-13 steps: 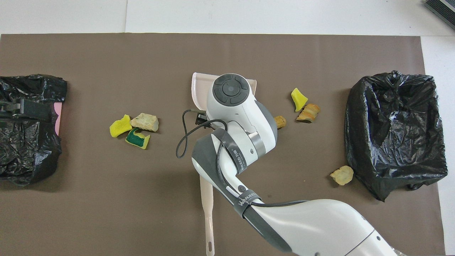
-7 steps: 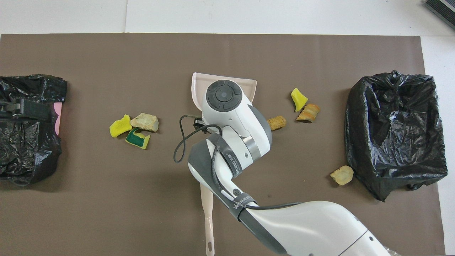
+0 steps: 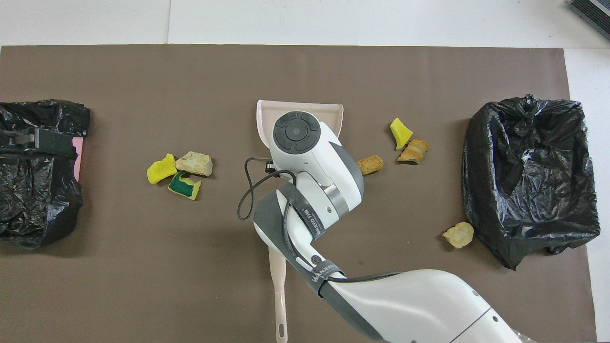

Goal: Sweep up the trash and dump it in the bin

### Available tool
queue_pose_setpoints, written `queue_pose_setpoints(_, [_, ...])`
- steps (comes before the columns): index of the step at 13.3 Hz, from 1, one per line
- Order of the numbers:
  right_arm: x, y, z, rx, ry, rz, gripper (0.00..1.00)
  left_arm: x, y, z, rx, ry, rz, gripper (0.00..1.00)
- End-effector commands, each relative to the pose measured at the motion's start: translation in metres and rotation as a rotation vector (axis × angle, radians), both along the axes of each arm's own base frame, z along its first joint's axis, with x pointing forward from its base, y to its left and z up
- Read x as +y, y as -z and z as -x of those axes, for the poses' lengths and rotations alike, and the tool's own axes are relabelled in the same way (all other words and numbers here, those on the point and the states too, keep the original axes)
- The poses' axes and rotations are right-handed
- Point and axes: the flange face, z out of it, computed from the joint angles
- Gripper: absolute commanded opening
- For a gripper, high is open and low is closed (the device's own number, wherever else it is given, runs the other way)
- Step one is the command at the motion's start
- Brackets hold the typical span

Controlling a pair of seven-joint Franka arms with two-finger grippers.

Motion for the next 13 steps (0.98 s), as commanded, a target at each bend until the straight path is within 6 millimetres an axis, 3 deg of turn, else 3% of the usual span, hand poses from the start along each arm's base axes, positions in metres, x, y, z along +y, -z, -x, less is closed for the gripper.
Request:
queue_pose_setpoints(1, [-0.014, -0.021, -0.009, -0.043, -0.033, 0.006, 0.0, -0.01, 0.018, 0.01, 0.01, 0.015, 0.021, 1.0])
queue_pose_setpoints(4, [-0.025, -0.047, -0.012, -0.058, -0.002, -0.032, 0.0, -0.044, 0.046, 0.029, 0.068, 0.079, 0.01, 1.0])
queue_pose_setpoints(7, [-0.05, -0.069, -0.017, -0.03, -0.018, -0.046, 0.0, -0.087, 0.078, 0.068, 0.107, 0.156, -0.008, 1.0])
queue_pose_setpoints(9, [-0.062, -0.081, -0.008, 0.03, -0.18, -0.021, 0.0, -0.112, 0.099, 0.093, 0.144, 0.211, -0.024, 1.0])
queue_pose_setpoints(11, [-0.088, -0.087, -0.012, 0.076, -0.298, -0.005, 0.0, -0.126, 0.107, 0.113, 0.164, 0.244, -0.024, 1.0])
queue_pose_setpoints(13, [-0.106, -0.093, -0.016, 0.093, -0.481, 0.0, 0.0, -0.154, 0.126, 0.132, 0.189, 0.228, -0.026, 1.0])
